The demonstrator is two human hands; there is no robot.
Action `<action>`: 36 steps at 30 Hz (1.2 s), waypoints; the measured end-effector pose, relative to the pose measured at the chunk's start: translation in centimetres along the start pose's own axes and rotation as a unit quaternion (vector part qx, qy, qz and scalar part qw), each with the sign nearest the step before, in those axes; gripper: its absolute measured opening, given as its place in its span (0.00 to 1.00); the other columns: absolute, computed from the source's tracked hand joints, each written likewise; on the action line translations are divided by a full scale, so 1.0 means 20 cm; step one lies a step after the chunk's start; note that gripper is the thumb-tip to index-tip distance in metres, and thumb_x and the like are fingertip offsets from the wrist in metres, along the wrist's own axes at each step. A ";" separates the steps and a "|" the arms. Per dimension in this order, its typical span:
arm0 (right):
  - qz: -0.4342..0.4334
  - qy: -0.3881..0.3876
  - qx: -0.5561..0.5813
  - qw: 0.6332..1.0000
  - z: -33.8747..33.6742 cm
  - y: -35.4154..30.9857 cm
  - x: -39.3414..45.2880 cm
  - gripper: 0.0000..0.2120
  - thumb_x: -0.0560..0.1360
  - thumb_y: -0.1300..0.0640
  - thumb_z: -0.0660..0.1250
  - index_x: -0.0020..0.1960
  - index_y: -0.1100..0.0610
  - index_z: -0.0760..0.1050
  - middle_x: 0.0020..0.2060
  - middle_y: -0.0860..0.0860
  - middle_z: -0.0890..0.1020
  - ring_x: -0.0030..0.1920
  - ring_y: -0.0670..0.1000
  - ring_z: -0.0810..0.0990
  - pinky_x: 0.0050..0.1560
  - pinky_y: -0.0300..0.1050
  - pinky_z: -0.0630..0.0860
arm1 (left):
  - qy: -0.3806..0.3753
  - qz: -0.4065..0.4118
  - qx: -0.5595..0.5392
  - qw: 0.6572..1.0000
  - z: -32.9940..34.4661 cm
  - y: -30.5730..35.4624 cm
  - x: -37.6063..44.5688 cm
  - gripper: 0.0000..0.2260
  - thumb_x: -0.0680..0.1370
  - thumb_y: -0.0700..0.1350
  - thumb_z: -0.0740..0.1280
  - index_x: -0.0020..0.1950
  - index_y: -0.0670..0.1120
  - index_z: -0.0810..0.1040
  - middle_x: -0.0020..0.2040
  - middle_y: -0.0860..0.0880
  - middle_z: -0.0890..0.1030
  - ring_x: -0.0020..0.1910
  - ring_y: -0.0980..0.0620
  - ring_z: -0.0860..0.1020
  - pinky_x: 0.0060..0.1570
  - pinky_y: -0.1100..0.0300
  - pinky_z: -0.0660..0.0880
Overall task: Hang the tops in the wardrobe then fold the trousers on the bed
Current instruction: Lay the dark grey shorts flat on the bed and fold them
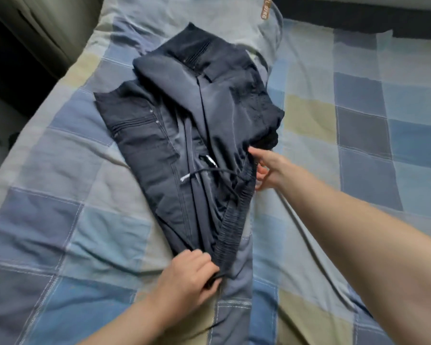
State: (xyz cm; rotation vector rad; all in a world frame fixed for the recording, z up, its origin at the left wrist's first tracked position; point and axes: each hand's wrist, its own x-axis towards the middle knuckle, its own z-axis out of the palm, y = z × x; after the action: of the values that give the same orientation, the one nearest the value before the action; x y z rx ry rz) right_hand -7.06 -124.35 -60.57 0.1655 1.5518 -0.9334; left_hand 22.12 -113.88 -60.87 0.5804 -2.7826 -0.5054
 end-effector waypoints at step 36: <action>-0.274 -0.076 -0.338 0.897 -0.57 0.74 -3.45 0.20 0.73 0.59 0.64 0.64 0.54 0.74 0.57 0.52 0.82 0.59 0.49 0.79 0.64 0.51 0.74 | -0.331 -0.086 -0.266 0.901 -2.24 1.56 0.21 0.31 0.74 0.29 0.62 0.71 0.54 0.68 0.64 0.54 0.75 0.61 0.55 0.76 0.57 0.56 0.78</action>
State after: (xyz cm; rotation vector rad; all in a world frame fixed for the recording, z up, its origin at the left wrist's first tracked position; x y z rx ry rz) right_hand 9.24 -79.65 -7.23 -0.8612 1.7147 -0.7441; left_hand 21.79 -101.39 -7.56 0.6003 -2.9581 -1.7158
